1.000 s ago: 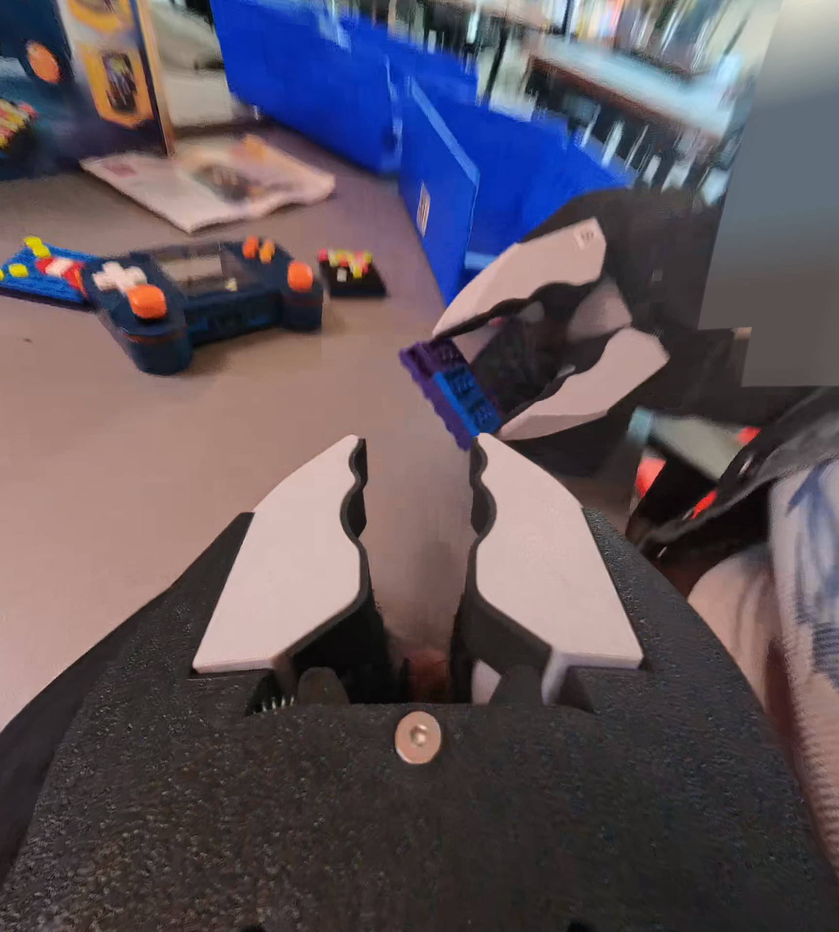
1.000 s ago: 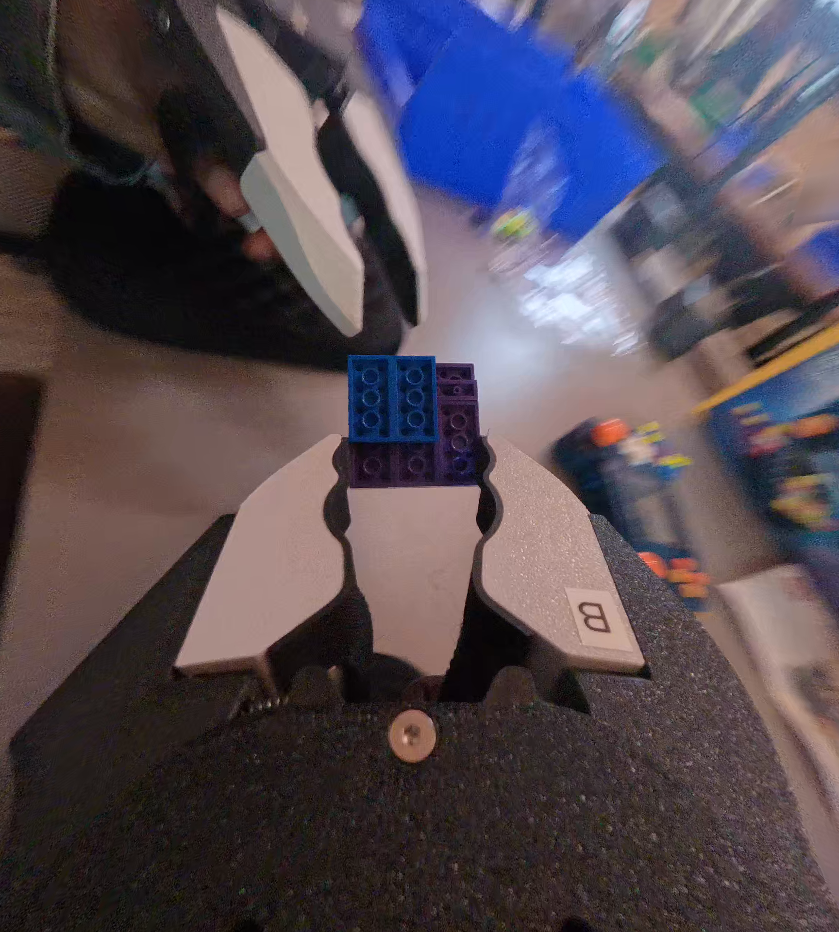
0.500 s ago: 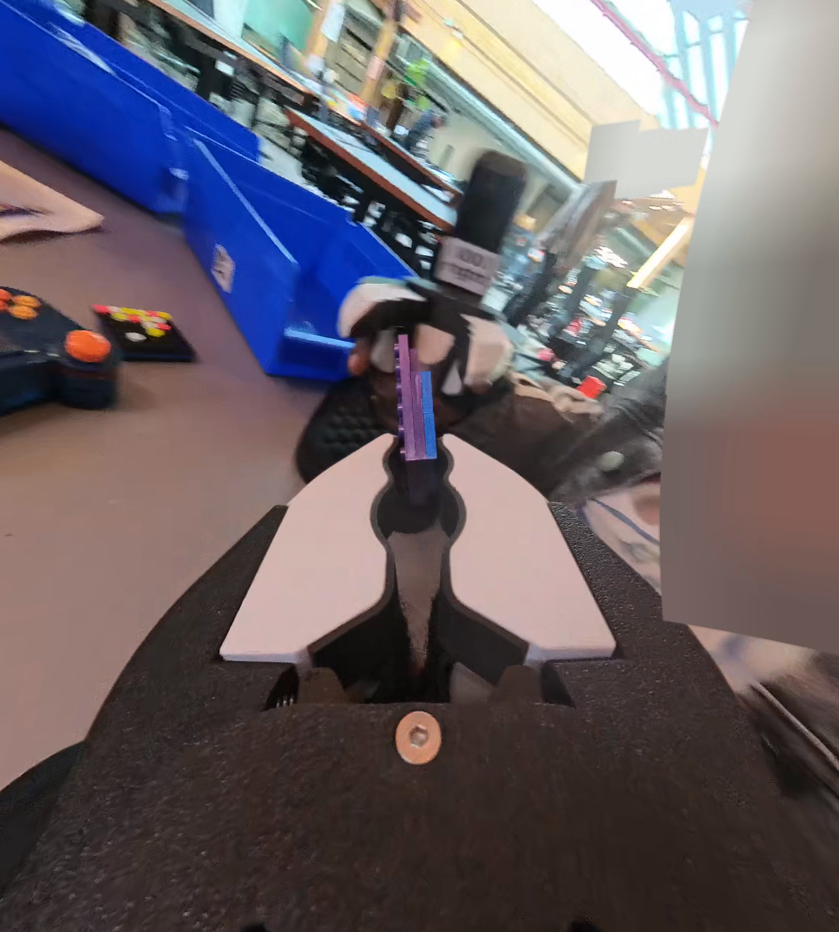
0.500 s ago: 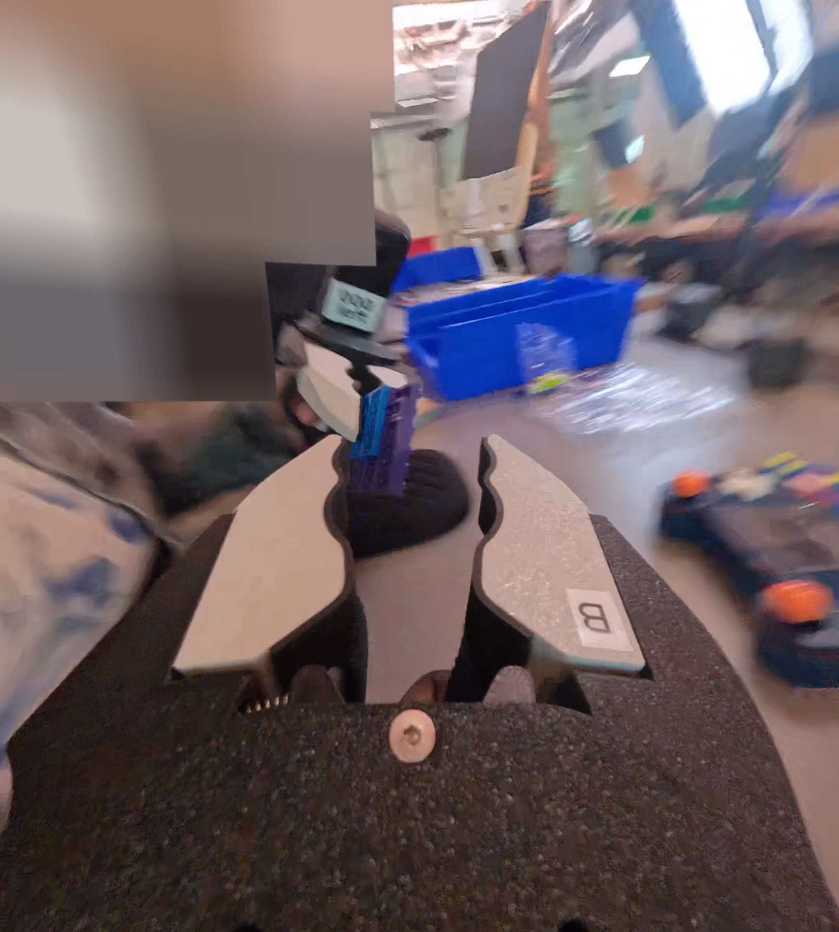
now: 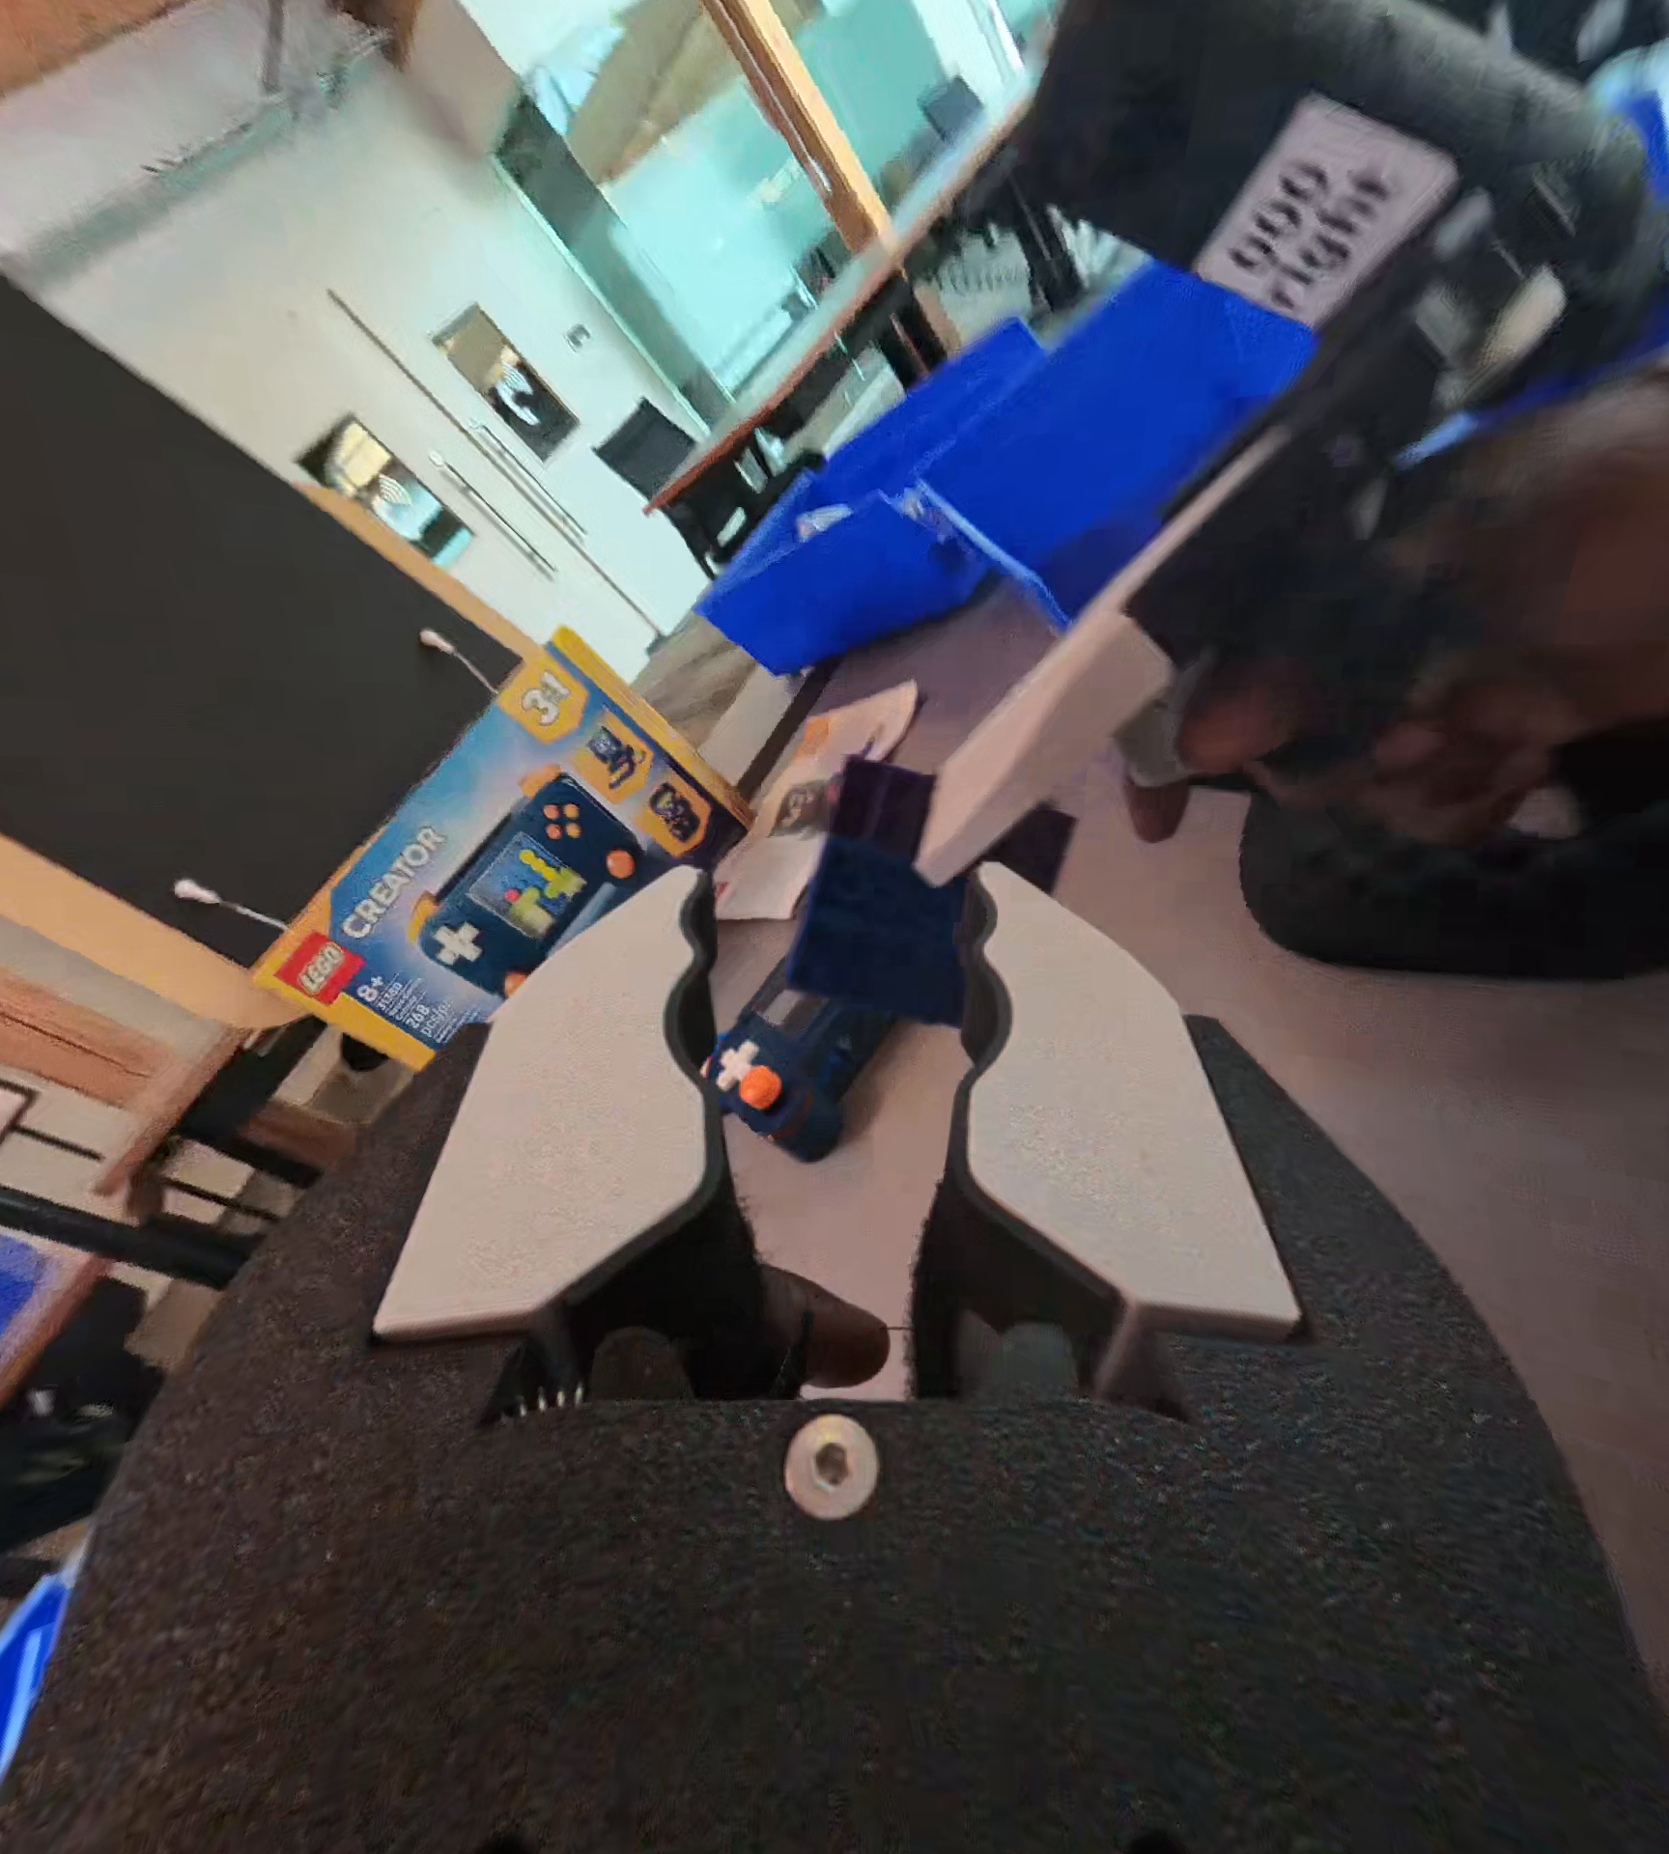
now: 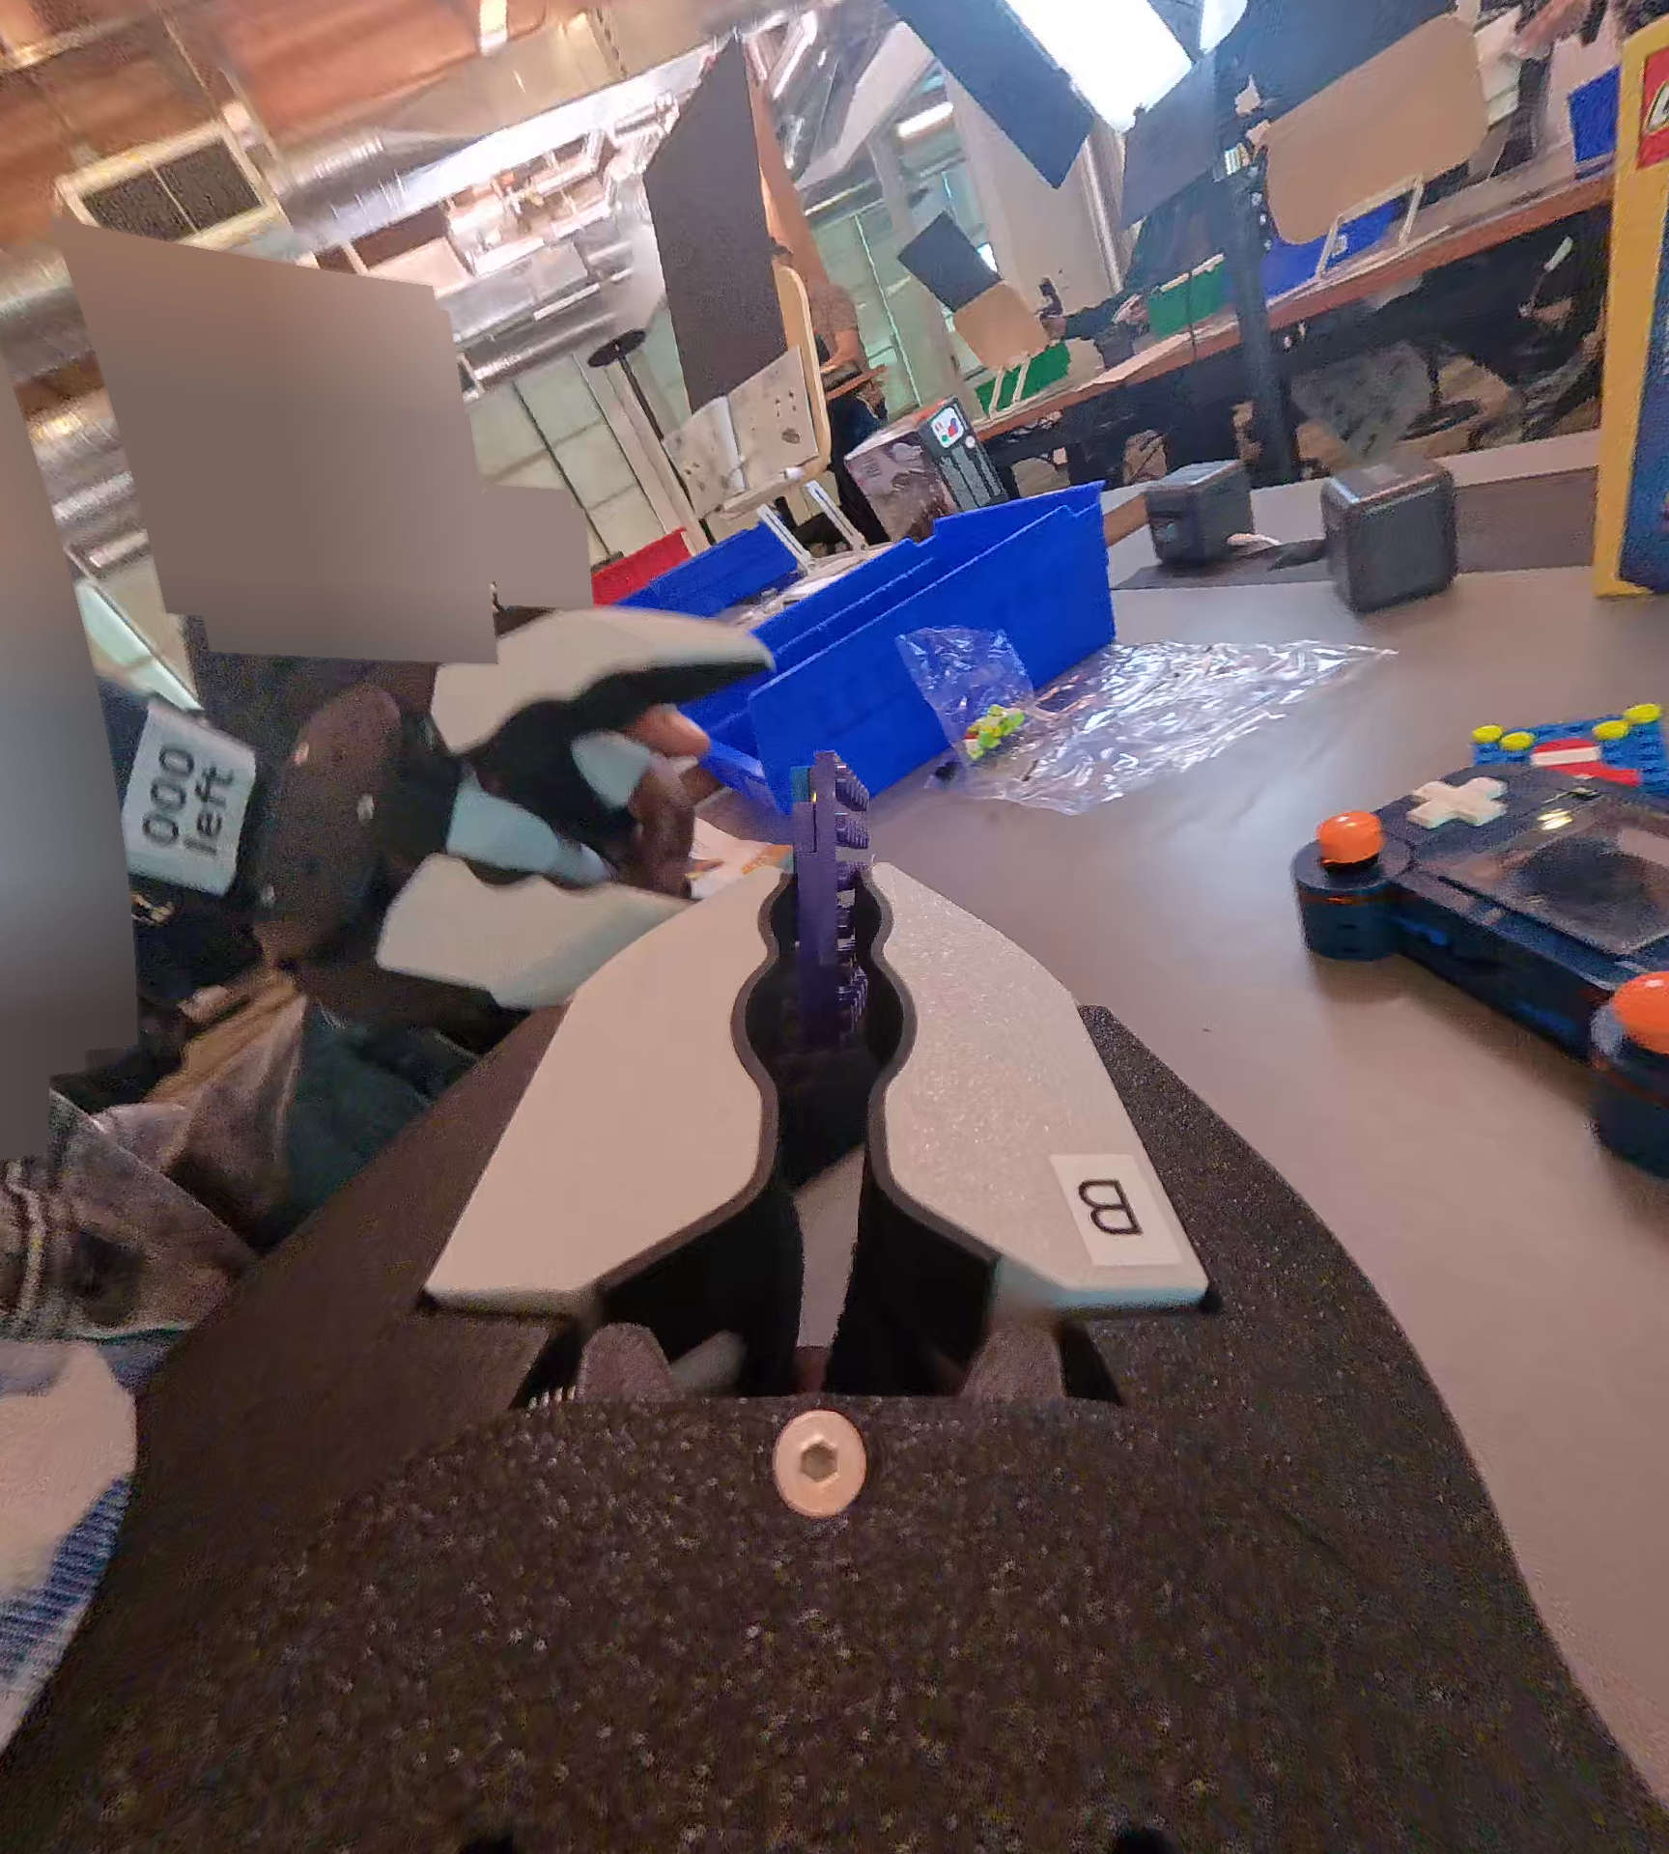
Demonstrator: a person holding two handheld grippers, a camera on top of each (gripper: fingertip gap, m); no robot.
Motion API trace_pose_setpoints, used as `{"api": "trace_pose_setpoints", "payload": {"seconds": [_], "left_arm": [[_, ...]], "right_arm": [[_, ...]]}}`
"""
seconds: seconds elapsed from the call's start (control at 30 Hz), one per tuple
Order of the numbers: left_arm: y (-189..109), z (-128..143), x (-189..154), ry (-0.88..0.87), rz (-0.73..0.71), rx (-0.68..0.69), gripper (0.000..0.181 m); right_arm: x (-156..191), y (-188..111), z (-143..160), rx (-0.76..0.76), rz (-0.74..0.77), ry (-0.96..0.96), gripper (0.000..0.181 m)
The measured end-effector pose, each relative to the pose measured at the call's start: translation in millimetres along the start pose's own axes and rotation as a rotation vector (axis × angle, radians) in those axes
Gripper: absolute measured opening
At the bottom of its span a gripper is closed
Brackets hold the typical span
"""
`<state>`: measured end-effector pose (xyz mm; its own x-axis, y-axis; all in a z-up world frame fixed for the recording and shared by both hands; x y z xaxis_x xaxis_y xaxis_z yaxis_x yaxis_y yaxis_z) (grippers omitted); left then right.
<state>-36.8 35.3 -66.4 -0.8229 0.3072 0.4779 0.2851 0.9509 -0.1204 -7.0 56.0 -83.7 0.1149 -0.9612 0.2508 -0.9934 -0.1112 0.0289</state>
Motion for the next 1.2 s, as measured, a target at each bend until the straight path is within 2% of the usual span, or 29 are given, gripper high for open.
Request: {"api": "trace_pose_setpoints", "payload": {"seconds": [0.13,0.33,0.47,0.6,0.7,0.77,0.93,1.03,1.2], "left_arm": [[5,9,-8,0.037,0.067,0.084,0.034],[2,18,-13,0.248,0.081,0.198,0.032],[1,23,-16,0.308,0.104,0.232,0.033],[-2,19,-15,0.238,0.141,0.192,0.032],[-5,11,-14,0.117,0.162,0.136,0.032],[-5,11,-14,0.113,0.148,0.132,0.031],[-2,12,-16,0.119,0.11,0.152,0.031],[2,16,-21,0.155,0.054,0.165,0.031],[7,32,-31,0.151,0.003,0.215,0.03]], "right_arm": [[4,2,2,0.004,-0.028,0.105,0.011],[4,3,13,0.077,-0.023,0.136,0.011],[6,4,18,0.139,-0.03,0.109,0.01],[8,4,15,0.146,-0.067,0.105,0.011],[14,-1,7,0.135,-0.192,0.083,0.015],[15,-4,8,0.166,-0.231,0.025,0.016],[8,-6,10,0.195,-0.145,-0.133,0.01],[1,-8,14,0.172,-0.085,-0.118,0.009],[-10,-8,35,0.217,0.051,-0.149,0.009]]}}
Point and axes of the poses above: each gripper's, where its closed fingertips meet, y out along the fingers, z out of its underside, x = y × z across the jaws, the point moved 2 cm from there along -y, back along the fingers, and after that the axes turned 11 degrees about -y, right-handed, at the moved point
